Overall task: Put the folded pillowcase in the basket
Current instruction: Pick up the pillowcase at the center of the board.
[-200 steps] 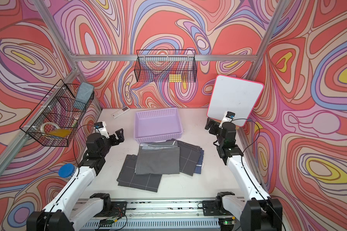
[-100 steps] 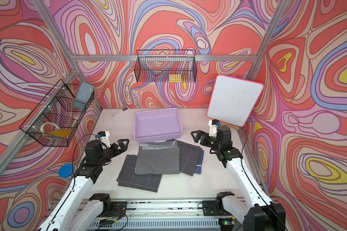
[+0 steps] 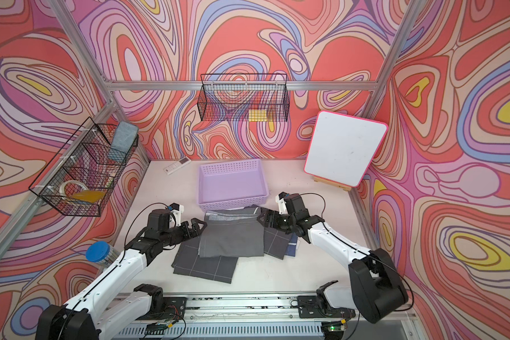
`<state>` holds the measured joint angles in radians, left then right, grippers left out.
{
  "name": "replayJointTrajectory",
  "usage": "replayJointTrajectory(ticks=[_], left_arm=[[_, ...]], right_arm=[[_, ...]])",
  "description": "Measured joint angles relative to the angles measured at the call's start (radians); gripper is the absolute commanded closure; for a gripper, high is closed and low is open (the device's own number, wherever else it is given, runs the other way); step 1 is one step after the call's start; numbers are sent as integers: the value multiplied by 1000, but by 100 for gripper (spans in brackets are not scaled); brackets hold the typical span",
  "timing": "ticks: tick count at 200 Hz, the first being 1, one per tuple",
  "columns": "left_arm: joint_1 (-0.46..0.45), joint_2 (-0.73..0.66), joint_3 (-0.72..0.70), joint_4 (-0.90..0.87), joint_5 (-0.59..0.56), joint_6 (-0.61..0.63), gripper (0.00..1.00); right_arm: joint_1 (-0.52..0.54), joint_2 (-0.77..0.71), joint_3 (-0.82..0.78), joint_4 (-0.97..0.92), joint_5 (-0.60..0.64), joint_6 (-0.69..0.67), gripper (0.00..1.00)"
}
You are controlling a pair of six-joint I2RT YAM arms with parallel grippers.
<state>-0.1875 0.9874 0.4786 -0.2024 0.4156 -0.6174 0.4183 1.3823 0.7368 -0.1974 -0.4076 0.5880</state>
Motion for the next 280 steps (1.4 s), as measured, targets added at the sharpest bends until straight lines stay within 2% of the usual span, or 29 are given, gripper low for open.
replayJointTrajectory(ticks=[52, 62, 90, 99, 158, 179, 216, 280], left_arm=[[-22, 51, -22, 37, 1, 0, 4], [-23, 53, -27, 47, 1, 0, 5], [-24, 71, -36, 68, 2, 0, 7], [-24, 77, -38, 72, 1, 0, 8], [-29, 122, -41, 102, 2, 4, 12], [-29, 150, -41, 116, 7, 7, 16], [-30, 194, -41, 138, 21, 7, 21], [-43, 252, -40, 163, 27, 7, 21]], right_arm=[[21, 100, 1, 68, -7, 15, 20], [21, 117, 4, 82, -10, 17, 25], [22, 174, 24, 112, -28, 29, 28], [22, 196, 34, 123, -35, 34, 33], [37, 285, 64, 162, -79, 54, 38], [41, 290, 64, 176, -90, 65, 47], [46, 300, 70, 190, -106, 76, 49], [53, 310, 79, 192, -110, 80, 51]])
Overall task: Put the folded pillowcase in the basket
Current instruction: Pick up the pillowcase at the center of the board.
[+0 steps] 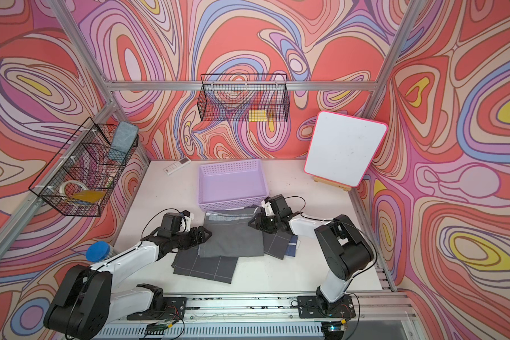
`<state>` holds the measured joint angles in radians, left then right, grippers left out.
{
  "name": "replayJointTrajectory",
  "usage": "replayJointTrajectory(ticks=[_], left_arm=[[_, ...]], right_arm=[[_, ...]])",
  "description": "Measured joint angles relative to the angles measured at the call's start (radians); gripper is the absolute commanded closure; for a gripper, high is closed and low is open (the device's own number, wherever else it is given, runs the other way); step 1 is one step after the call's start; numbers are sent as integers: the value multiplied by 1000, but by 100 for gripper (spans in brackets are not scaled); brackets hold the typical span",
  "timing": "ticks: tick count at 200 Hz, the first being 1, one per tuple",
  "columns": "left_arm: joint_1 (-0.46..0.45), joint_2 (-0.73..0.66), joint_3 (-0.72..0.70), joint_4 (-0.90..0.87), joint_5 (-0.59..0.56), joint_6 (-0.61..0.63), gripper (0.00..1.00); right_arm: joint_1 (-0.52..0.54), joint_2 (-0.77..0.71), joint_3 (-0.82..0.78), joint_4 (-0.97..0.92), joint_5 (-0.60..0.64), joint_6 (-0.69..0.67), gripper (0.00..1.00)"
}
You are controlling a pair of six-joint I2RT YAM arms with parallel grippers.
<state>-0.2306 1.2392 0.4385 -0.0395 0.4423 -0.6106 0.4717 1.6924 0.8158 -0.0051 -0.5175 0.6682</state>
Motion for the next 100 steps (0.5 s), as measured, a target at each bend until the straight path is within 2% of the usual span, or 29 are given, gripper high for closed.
replayJointTrajectory(ticks=[24, 100], left_arm=[[0, 18, 6, 16, 1, -1, 22], [-40, 52, 15, 58, 1, -26, 38]], right_arm=[[1, 0, 0, 2, 0, 2, 54], [1, 0, -2, 8, 0, 7, 61]])
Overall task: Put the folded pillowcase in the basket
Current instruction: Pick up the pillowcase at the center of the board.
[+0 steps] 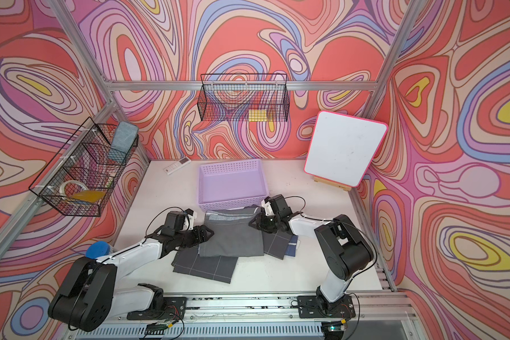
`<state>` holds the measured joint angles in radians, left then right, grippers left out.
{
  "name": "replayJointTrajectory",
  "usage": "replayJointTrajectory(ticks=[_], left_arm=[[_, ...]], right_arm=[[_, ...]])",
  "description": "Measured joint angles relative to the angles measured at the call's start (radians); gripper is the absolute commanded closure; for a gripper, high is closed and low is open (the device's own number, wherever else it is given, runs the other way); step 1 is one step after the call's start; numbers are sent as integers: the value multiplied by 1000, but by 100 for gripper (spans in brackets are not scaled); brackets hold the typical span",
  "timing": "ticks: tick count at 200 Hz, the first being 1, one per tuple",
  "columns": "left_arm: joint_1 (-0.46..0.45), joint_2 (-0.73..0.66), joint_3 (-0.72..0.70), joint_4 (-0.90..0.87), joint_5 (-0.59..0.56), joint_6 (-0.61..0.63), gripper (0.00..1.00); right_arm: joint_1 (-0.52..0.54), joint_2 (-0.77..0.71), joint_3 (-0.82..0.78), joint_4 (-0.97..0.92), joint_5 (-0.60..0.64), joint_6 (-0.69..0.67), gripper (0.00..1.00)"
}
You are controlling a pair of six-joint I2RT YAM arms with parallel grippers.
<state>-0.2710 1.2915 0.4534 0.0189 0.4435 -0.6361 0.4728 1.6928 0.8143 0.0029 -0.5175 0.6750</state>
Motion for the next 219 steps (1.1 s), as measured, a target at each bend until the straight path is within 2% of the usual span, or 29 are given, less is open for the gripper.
replayJointTrajectory(ticks=[11, 34, 64, 77, 84, 93, 105, 117, 159, 219], left_arm=[[-6, 0, 0, 2, 0, -5, 44], [-12, 0, 0, 2, 0, -11, 51], [-12, 0, 0, 2, 0, -16, 66], [-12, -1, 0, 1, 0, -17, 77], [-12, -2, 0, 1, 0, -19, 83], [-12, -3, 0, 1, 0, -19, 90], [-14, -9, 0, 2, 0, -20, 100], [-17, -22, -3, 3, 1, -20, 100], [-18, -116, -21, 2, 7, -27, 100], [-18, -321, -22, -62, 26, -27, 100]], right_arm=[[0, 0, 0, 3, 0, 0, 66], [0, 0, -1, 6, -4, 5, 67], [0, 0, -1, 8, -5, 7, 70], [0, 0, -2, 10, -5, 7, 76], [0, 0, -3, 10, -4, 6, 82], [0, 0, -3, 11, -3, 11, 85], [0, 0, -4, 11, -2, 8, 94], [0, 0, -4, 11, 0, 8, 100], [0, -30, -9, 4, 4, 5, 100], [5, -202, -9, -55, 24, -26, 100]])
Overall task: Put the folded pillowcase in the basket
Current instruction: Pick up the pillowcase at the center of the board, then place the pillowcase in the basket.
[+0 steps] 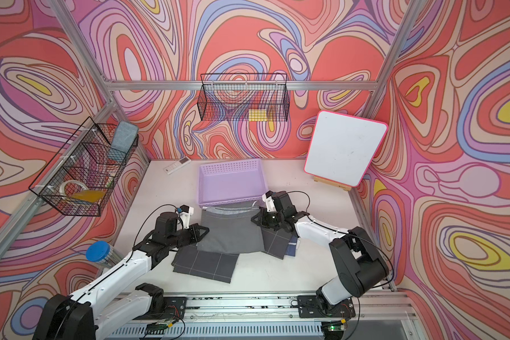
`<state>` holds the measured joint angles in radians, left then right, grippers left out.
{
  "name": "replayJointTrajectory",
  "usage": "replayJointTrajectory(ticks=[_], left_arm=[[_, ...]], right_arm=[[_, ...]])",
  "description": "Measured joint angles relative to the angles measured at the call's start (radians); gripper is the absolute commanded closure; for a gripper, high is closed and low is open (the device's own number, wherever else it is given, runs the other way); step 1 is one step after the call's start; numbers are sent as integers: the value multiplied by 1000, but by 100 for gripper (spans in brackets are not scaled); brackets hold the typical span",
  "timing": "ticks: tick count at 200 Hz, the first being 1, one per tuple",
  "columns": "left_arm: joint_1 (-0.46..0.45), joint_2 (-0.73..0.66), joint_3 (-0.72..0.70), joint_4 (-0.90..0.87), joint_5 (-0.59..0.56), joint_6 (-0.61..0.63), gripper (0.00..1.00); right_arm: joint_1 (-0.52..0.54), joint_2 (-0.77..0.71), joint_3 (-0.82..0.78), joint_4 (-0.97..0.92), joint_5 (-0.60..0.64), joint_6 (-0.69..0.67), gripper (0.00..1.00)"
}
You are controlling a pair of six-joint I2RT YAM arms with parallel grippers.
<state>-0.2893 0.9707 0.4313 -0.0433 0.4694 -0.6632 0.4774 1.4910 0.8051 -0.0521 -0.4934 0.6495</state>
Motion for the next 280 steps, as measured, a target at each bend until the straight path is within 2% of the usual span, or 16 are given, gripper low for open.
replayJointTrajectory(ticks=[44, 89, 125, 209, 246, 280], left_arm=[[0, -91, 38, -55, 2, -7, 100], [-1, -74, 162, -74, -26, -11, 100], [-1, 56, 286, -56, -69, 8, 100], [10, 449, 585, 17, -163, 99, 100], [49, 576, 693, 27, -177, 145, 100], [100, 702, 763, 57, -144, 159, 100]], right_arm=[[3, -101, 51, -93, 37, -37, 100], [3, -105, 216, -184, 113, -105, 100], [-16, -5, 385, -221, 164, -172, 100], [-108, 334, 710, -233, 161, -292, 100], [-115, 488, 865, -230, 156, -306, 100], [-117, 620, 987, -221, 145, -307, 100]])
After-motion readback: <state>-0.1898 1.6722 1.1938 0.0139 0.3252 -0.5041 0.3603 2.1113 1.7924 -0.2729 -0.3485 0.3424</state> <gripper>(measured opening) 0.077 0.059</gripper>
